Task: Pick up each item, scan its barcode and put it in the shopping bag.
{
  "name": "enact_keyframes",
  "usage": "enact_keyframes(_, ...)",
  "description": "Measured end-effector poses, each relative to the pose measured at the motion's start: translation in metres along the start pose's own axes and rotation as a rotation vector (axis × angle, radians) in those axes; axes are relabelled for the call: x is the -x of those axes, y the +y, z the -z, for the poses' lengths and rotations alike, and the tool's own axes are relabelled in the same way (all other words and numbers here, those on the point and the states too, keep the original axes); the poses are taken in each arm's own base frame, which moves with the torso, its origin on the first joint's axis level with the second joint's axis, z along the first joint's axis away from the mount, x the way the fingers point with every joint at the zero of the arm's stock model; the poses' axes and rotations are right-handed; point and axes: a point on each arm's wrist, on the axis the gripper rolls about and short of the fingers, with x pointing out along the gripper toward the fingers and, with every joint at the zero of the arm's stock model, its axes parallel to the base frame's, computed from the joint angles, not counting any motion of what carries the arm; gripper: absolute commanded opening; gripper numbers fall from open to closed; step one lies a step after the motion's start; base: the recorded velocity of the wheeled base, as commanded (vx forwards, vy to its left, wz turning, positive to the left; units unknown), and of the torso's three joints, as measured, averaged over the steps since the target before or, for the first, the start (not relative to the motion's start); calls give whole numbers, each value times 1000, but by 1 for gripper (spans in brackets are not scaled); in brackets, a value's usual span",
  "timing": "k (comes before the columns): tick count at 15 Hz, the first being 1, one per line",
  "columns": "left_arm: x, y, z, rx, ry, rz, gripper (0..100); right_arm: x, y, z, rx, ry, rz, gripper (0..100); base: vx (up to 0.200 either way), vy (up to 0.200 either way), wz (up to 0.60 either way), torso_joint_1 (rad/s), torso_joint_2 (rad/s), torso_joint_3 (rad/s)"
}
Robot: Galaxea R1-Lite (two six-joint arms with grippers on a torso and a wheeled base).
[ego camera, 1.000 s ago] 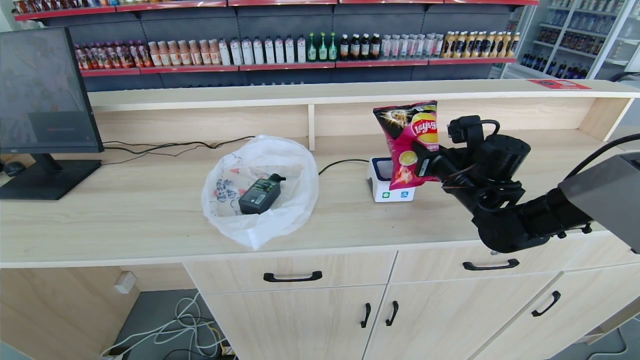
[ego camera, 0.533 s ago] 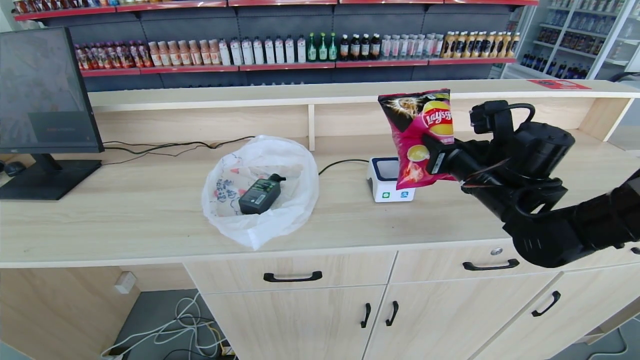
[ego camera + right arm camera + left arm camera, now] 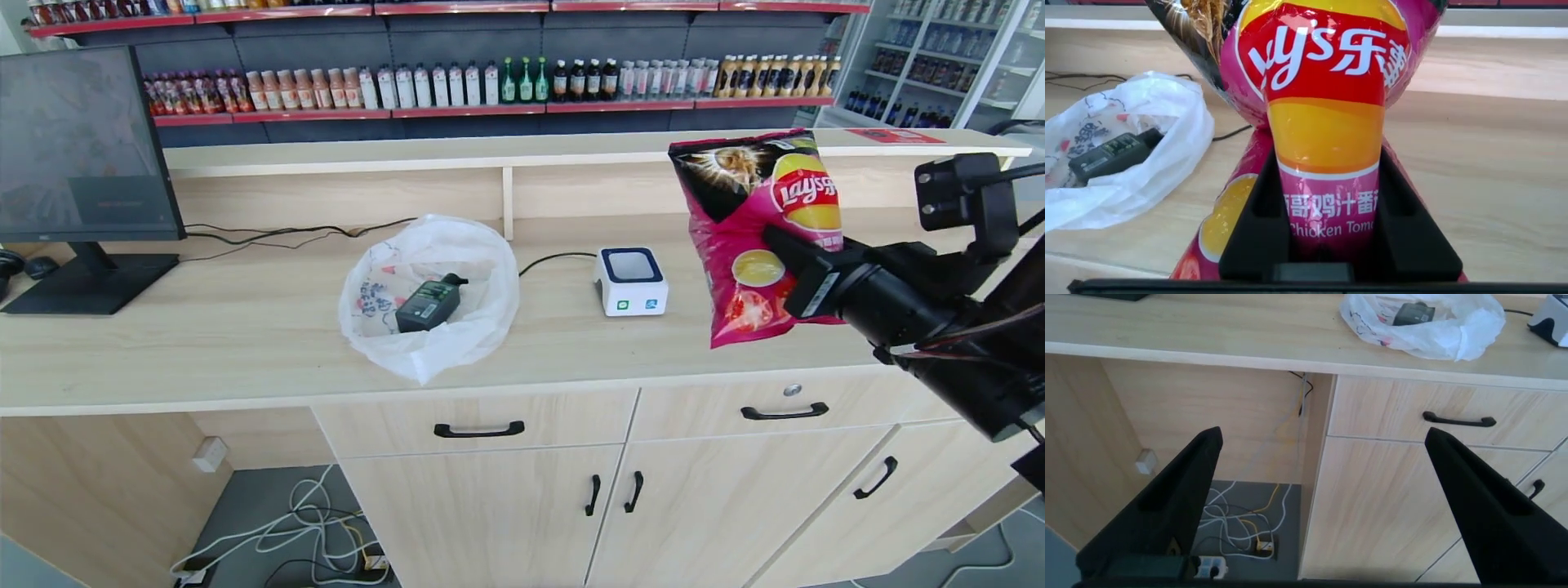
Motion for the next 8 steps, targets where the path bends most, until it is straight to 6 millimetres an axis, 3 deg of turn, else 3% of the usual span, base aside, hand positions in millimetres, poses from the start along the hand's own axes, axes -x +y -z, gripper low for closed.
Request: enact_keyframes(8,0,0,0,3,-1,-1,100,5,-1,-22,46,-81,4,0,0,200,0,9,5,4)
